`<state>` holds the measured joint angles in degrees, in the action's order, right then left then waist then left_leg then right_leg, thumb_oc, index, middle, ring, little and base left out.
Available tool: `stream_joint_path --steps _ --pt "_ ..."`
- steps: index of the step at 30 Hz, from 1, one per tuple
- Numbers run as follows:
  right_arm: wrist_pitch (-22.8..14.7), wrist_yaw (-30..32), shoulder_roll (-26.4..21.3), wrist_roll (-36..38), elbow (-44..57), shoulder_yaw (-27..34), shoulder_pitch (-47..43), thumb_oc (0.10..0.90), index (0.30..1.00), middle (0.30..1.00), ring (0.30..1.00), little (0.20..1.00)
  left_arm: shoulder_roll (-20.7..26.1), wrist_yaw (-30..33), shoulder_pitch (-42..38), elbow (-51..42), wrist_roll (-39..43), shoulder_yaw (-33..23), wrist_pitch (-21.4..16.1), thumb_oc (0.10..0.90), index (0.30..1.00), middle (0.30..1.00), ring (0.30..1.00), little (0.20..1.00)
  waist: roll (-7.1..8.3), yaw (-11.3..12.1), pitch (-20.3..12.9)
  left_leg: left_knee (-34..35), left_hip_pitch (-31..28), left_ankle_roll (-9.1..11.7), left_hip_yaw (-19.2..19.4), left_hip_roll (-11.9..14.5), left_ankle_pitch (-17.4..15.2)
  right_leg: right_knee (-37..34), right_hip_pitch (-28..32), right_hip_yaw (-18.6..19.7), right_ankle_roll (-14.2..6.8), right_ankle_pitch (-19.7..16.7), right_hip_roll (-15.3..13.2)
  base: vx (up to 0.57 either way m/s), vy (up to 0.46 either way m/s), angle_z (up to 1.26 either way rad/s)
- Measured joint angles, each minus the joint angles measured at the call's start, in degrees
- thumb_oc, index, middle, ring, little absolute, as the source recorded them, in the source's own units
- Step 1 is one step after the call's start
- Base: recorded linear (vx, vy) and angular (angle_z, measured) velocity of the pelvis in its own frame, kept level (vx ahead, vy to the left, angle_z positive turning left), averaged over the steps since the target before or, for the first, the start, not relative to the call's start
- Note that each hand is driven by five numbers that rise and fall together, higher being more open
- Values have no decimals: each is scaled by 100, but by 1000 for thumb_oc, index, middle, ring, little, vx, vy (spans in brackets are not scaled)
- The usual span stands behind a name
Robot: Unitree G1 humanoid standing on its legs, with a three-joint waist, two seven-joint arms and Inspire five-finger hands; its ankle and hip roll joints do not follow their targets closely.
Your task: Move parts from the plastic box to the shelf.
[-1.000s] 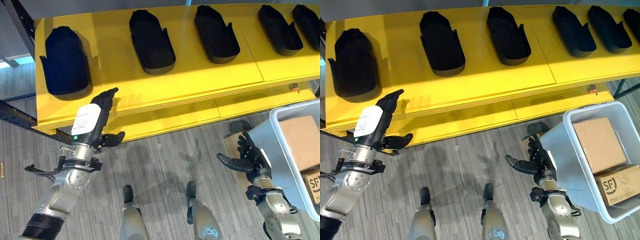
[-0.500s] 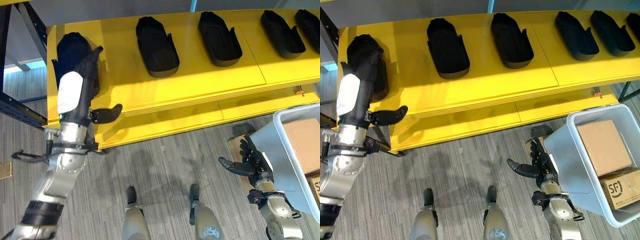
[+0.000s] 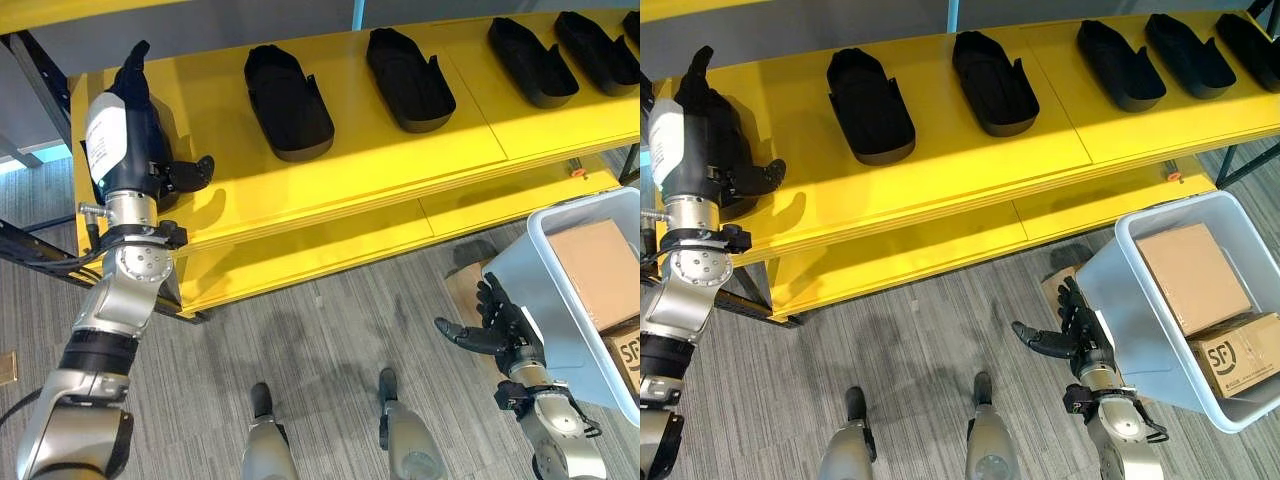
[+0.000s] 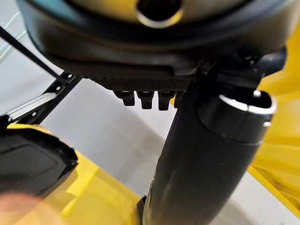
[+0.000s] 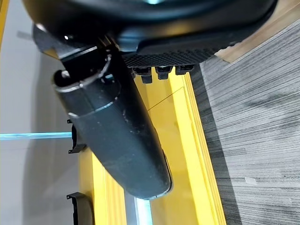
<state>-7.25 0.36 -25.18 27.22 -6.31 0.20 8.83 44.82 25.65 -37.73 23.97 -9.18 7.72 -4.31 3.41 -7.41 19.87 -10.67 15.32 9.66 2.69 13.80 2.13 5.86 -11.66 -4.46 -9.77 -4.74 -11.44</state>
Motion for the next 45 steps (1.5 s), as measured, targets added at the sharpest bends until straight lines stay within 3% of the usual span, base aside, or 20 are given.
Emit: stream_joint_path --steps 18,27,33,45 --pt "29 95 -20 4 126 -66 -4 900 1000 1000 1000 1000 166 117 -834 1426 1106 383 187 900 1000 1000 1000 1000 31 -158 -15 -267 376 5 17 36 -87 107 -362 79 8 -15 53 0 2 -2" --pt "29 141 -38 8 167 -76 10 900 1000 1000 1000 1000 208 129 -1486 2103 1345 633 198 900 1000 1000 1000 1000 151 -197 -9 -398 477 26 26 102 -164 125 -435 95 19 -9 106 -1 3 -2" --pt "28 162 -59 10 224 -79 5 900 1000 1000 1000 1000 507 111 -1974 2531 1354 1062 220 900 1000 1000 1000 1000 177 -272 2 -497 665 20 31 111 -208 146 -600 120 22 -22 116 0 2 -1" --pt "3 168 -101 102 386 -73 21 900 1000 1000 1000 1000 846 82 -2509 2949 1528 1361 258 900 1000 1000 1000 1000 213 -342 8 -759 906 -4 82 109 -359 167 -785 216 4 -33 102 4 7 -2"
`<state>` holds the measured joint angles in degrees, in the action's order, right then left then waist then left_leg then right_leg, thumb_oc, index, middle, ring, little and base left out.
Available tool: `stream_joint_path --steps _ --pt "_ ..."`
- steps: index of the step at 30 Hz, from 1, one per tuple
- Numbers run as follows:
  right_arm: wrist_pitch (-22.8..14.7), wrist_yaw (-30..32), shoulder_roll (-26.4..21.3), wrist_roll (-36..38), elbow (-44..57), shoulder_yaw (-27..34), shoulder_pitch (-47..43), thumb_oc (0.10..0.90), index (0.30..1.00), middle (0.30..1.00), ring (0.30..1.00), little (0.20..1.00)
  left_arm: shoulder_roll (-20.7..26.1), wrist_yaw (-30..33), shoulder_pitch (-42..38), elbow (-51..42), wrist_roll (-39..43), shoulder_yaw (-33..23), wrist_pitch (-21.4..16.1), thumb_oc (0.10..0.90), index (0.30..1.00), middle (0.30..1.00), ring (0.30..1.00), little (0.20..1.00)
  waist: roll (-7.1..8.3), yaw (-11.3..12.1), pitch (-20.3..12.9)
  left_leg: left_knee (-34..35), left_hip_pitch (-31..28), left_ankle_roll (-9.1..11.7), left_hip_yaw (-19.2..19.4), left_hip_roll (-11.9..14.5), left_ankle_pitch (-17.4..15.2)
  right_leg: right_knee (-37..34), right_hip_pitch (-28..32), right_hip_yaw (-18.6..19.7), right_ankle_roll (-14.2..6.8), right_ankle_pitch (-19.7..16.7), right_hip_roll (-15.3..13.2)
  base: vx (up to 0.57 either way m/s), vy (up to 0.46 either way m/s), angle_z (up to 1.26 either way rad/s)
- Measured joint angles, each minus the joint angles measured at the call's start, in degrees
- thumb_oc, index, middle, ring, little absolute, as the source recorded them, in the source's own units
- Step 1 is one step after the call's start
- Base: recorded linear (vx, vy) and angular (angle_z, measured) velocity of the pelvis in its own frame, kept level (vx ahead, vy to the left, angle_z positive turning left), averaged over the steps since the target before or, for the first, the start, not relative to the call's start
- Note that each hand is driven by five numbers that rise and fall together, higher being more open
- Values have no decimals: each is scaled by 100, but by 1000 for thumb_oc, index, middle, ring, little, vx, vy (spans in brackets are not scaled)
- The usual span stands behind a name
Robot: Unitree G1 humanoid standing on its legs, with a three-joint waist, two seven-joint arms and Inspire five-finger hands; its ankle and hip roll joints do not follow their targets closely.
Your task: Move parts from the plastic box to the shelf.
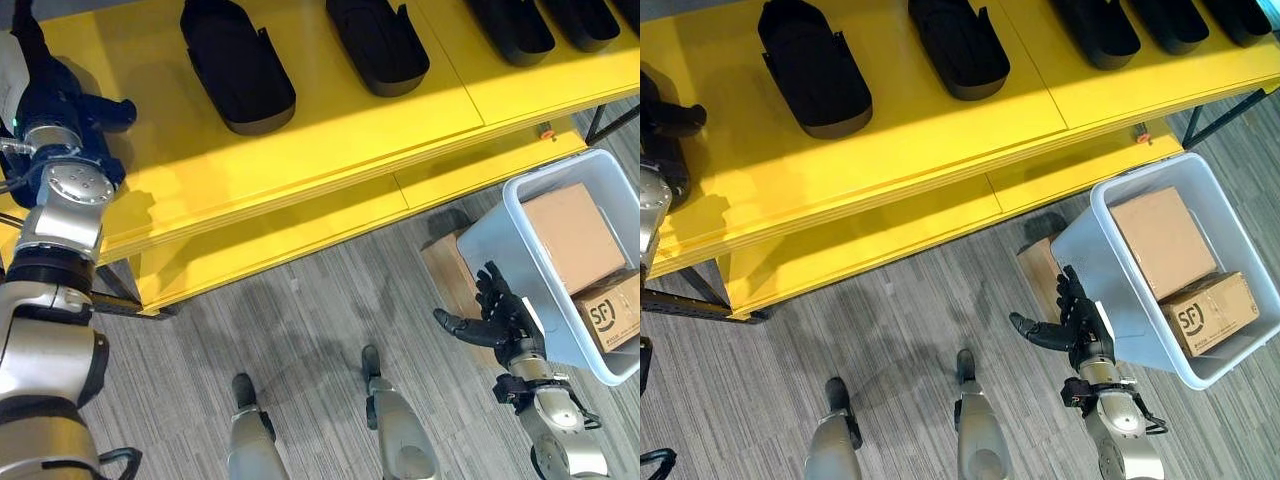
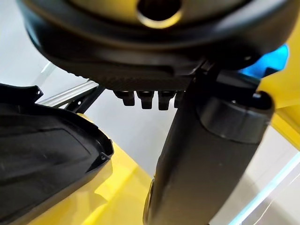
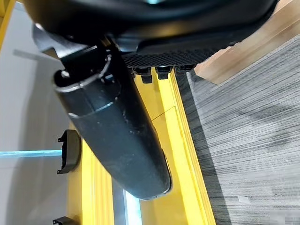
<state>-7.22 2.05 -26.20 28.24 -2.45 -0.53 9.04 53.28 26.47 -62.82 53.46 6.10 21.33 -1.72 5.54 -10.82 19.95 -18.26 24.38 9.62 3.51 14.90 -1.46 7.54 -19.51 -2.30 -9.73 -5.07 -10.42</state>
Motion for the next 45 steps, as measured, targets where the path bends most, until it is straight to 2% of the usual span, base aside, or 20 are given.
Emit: stream_joint_path --steps 10,20,35,45 --pt "-4 -46 -127 7 -1 -14 -10 900 1000 1000 1000 1000 17 -224 -23 220 -14 144 51 900 1000 1000 1000 1000 32 20 7 -261 289 -27 -86 -8 -86 37 -128 -30 -25 -15 -12 -1 7 2" --pt "-4 -61 -248 6 -3 -77 -49 900 1000 1000 1000 1000 17 -236 -74 220 -78 203 51 900 1000 1000 1000 1000 53 14 4 -451 524 -31 -382 -14 -89 73 -95 -288 -21 -13 6 -8 -2 10" --pt "-1 -90 -505 -4 -5 -92 -294 900 1000 1000 1000 1000 21 -348 -291 157 -248 394 57 900 1000 1000 1000 1000 187 24 -11 -789 782 -66 -539 -23 -227 88 -106 -361 -23 -15 16 3 11 3" --pt "-2 -102 -602 -12 3 -63 -294 900 1000 1000 1000 1000 153 -527 -469 168 -649 916 157 900 1000 1000 1000 1000 198 -3 -13 -1047 988 -118 -531 -37 -369 92 -224 -303 -42 -24 1 6 14 -1"
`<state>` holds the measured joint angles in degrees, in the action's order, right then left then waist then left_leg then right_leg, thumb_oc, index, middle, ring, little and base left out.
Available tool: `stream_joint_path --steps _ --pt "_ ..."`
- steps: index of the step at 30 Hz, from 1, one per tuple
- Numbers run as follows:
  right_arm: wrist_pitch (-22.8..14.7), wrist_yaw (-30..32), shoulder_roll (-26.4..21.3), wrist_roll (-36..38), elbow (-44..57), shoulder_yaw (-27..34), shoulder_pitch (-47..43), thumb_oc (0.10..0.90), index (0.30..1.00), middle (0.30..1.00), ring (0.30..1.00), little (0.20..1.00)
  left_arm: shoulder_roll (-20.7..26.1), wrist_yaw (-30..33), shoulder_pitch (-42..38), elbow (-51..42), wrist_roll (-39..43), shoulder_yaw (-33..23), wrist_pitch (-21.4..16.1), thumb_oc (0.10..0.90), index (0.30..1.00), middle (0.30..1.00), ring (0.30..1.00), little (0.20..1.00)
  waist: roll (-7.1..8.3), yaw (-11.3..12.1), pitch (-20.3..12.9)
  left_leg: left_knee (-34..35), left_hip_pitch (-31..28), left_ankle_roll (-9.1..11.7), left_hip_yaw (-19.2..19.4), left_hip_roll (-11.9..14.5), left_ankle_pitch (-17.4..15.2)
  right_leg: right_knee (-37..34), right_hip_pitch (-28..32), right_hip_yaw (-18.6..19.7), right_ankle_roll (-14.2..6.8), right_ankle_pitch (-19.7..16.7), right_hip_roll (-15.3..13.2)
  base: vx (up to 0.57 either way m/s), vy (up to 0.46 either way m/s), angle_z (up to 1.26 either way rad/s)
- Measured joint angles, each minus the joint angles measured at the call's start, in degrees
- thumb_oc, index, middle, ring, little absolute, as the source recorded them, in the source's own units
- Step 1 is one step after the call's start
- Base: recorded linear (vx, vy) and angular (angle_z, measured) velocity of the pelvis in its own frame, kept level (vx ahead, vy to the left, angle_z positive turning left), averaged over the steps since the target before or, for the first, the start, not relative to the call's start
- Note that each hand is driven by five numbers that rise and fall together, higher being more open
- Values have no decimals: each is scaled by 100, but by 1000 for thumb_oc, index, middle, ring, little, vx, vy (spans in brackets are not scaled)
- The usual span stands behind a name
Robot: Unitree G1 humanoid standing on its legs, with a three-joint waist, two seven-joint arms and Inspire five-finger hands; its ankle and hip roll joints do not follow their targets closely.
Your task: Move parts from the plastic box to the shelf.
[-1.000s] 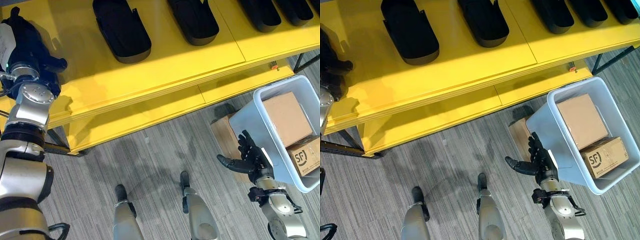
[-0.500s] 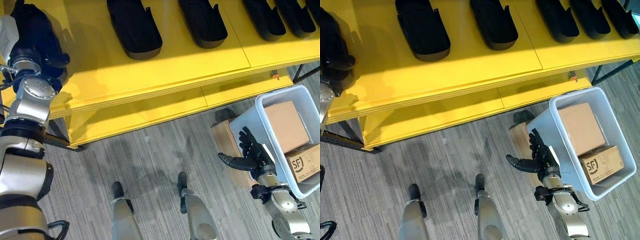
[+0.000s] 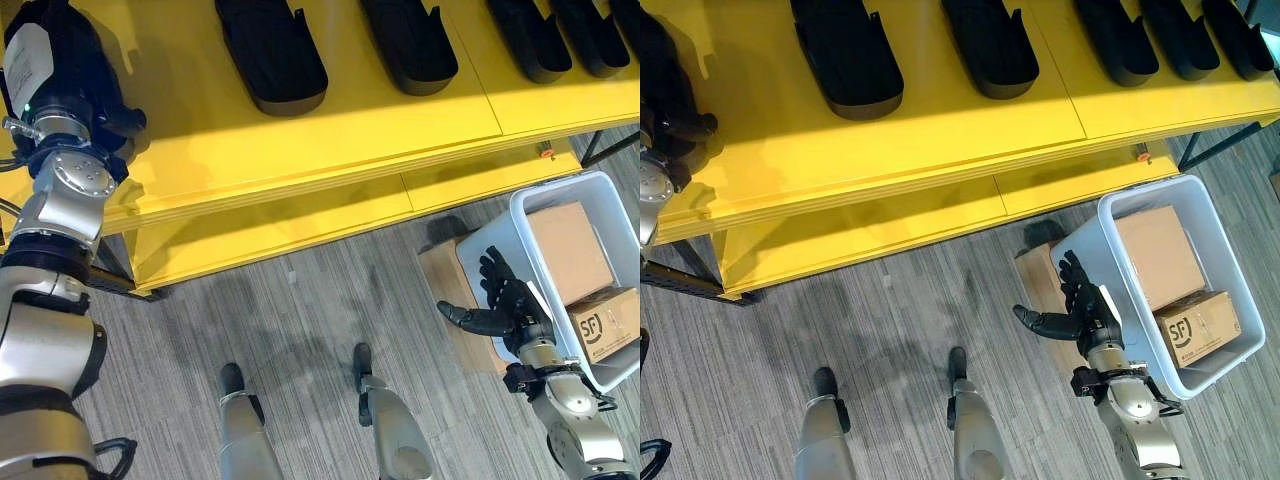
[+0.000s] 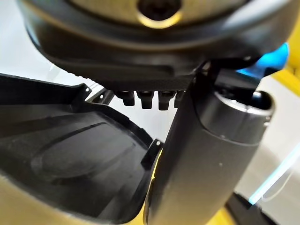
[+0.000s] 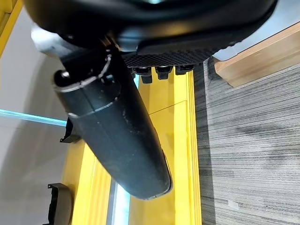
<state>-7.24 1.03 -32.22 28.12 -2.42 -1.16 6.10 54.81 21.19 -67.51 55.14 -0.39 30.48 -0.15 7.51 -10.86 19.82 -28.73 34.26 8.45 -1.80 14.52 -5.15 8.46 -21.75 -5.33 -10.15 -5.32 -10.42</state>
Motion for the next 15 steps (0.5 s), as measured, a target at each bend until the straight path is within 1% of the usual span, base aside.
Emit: stream_joint_path --steps 1,4,8,10,11,12,13,15 --pt "0 1 -7 0 -1 16 24 900 1000 1000 1000 1000 20 -73 -56 8 -61 124 11 900 1000 1000 1000 1000 0 -6 0 -16 19 -9 5 -11 -8 -1 -9 3 -4 -2 -11 0 0 0" --pt "0 -1 -15 0 1 22 16 900 1000 1000 1000 1000 34 -181 -137 7 -245 159 12 900 1000 1000 1000 1000 0 -10 0 -95 68 -28 14 -16 -54 6 -35 13 -13 -8 -22 6 16 -2" --pt "-1 -11 -16 -8 2 68 14 900 1000 1000 1000 1000 194 -343 -270 27 -698 583 27 900 1000 1000 1000 1000 0 -5 0 -139 114 -42 42 -52 -80 33 -96 26 -14 -8 -60 2 7 -1" --pt "0 -16 -23 -20 2 124 21 900 1000 1000 1000 1000 260 -429 -358 16 -783 761 16 900 1000 1000 1000 1000 0 -3 0 -207 187 -58 40 -58 -102 52 -150 30 -14 -8 -68 0 0 0" --pt "0 -20 -23 -23 1 163 18 900 1000 1000 1000 1000 273 -443 -369 -7 -820 767 9 900 1000 1000 1000 1000 0 -2 0 -234 209 -70 45 -70 -123 60 -168 33 -12 0 -81 1 21 -3" --pt "-1 -26 -20 -37 2 188 17 900 1000 1000 1000 1000 275 -460 -372 -4 -907 766 9 900 1000 1000 1000 1000 -1 6 0 -277 221 -66 50 -68 -123 76 -177 56 -63 -22 -79 91 14 -1" --pt "-1 -29 -31 -45 6 190 14 900 1000 1000 1000 1000 275 -477 -374 -5 -912 767 8 900 1000 1000 1000 1000 -1 0 -1 -298 221 -85 59 -67 -193 61 -159 31 4 46 -87 92 9 -3" --pt "-7 -40 -50 -49 11 204 17 900 1000 1000 1000 1000 276 -554 -390 -23 -942 765 3 900 1000 1000 1000 1000 -1 -5 -3 -346 248 -95 77 -78 -224 62 -170 40 -9 46 -109 1 0 -2"
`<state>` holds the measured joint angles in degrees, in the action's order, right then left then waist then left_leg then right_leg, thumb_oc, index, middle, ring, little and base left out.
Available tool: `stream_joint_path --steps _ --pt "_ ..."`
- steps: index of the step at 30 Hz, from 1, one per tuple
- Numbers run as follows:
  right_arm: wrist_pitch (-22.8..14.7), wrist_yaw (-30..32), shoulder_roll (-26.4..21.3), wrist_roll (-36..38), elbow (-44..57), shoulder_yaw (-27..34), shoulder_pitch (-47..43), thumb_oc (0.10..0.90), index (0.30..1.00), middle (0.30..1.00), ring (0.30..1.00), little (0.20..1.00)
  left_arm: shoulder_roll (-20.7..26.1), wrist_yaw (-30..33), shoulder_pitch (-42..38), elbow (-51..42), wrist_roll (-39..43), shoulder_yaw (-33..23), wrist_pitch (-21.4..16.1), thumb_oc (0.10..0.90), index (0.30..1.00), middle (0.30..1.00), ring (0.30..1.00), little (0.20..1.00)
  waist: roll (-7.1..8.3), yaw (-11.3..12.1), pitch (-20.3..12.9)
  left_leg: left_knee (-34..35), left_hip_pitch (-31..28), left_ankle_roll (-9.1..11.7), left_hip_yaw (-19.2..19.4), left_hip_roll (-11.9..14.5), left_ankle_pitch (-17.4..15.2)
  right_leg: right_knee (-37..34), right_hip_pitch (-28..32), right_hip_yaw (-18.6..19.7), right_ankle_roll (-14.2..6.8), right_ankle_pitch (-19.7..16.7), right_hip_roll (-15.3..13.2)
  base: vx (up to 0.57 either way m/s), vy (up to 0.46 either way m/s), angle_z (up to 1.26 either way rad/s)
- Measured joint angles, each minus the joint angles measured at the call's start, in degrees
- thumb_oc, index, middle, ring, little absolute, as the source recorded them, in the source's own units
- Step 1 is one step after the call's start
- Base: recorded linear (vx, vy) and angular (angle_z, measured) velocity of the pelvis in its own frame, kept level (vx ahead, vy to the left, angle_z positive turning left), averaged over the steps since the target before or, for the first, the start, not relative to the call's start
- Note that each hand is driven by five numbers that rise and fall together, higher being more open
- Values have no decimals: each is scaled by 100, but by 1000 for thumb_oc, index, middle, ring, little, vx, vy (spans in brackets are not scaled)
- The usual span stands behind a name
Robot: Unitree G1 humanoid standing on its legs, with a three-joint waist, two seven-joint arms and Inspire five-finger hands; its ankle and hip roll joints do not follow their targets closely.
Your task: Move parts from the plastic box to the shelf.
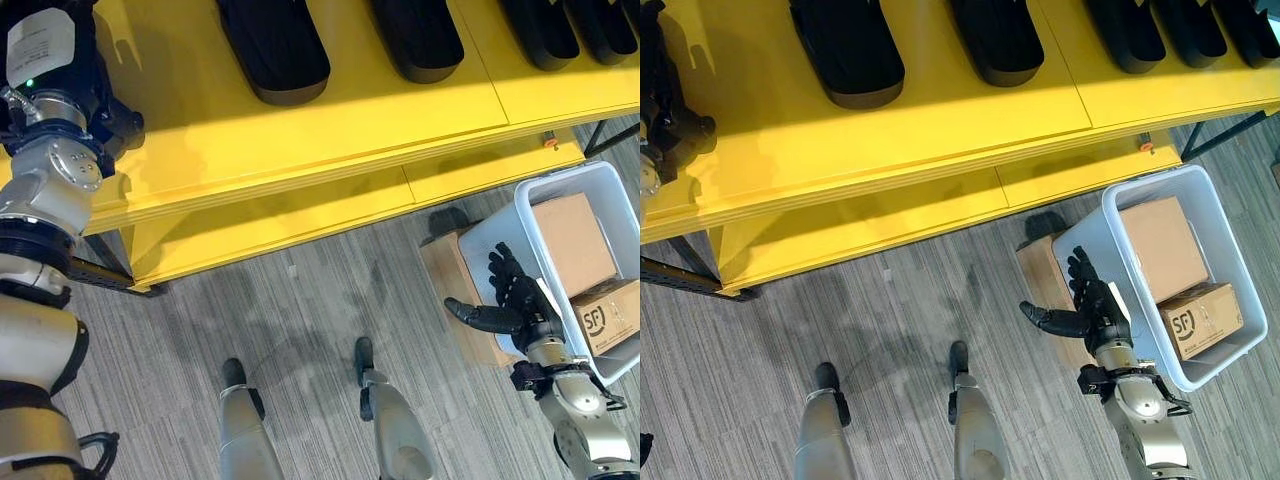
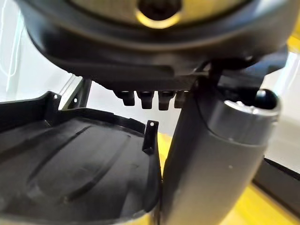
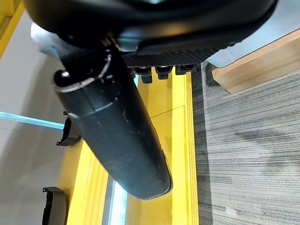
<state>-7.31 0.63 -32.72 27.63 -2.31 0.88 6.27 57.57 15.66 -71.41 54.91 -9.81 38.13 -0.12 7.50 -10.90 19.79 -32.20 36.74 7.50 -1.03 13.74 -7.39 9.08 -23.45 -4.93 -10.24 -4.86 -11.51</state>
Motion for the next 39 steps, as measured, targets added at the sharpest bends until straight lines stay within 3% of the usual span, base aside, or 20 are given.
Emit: stream_joint_path --steps 2,7,11,39 --pt "3 -20 1 -4 4 3 19 900 1000 1000 1000 1000 1 -11 -4 -14 -6 -4 1 900 1000 1000 1000 1000 0 5 0 -31 12 -2 0 -16 40 27 -24 44 -90 -63 -5 0 0 0" --pt "7 -30 -16 -44 11 32 48 900 1000 1000 1000 1000 3 -34 -5 -94 -142 -1 6 900 1000 1000 1000 1000 -4 7 -3 -71 29 -35 11 -25 -64 8 -7 27 -3 4 -28 4 2 0" --pt "6 -33 -3 -45 18 38 56 900 1000 1000 1000 1000 1 -49 -5 -119 -197 -4 3 900 1000 1000 1000 1000 -5 2 -4 -85 39 -24 5 -61 -4 22 -27 75 -107 -65 -44 1 0 0" --pt "10 -30 -1 -59 24 226 121 900 1000 1000 1000 1000 -119 -106 -36 -223 -234 18 53 900 1000 1000 1000 1000 -27 -6 -46 -338 216 -117 83 -85 -121 144 -211 190 -57 -36 -98 3 -1 -1"
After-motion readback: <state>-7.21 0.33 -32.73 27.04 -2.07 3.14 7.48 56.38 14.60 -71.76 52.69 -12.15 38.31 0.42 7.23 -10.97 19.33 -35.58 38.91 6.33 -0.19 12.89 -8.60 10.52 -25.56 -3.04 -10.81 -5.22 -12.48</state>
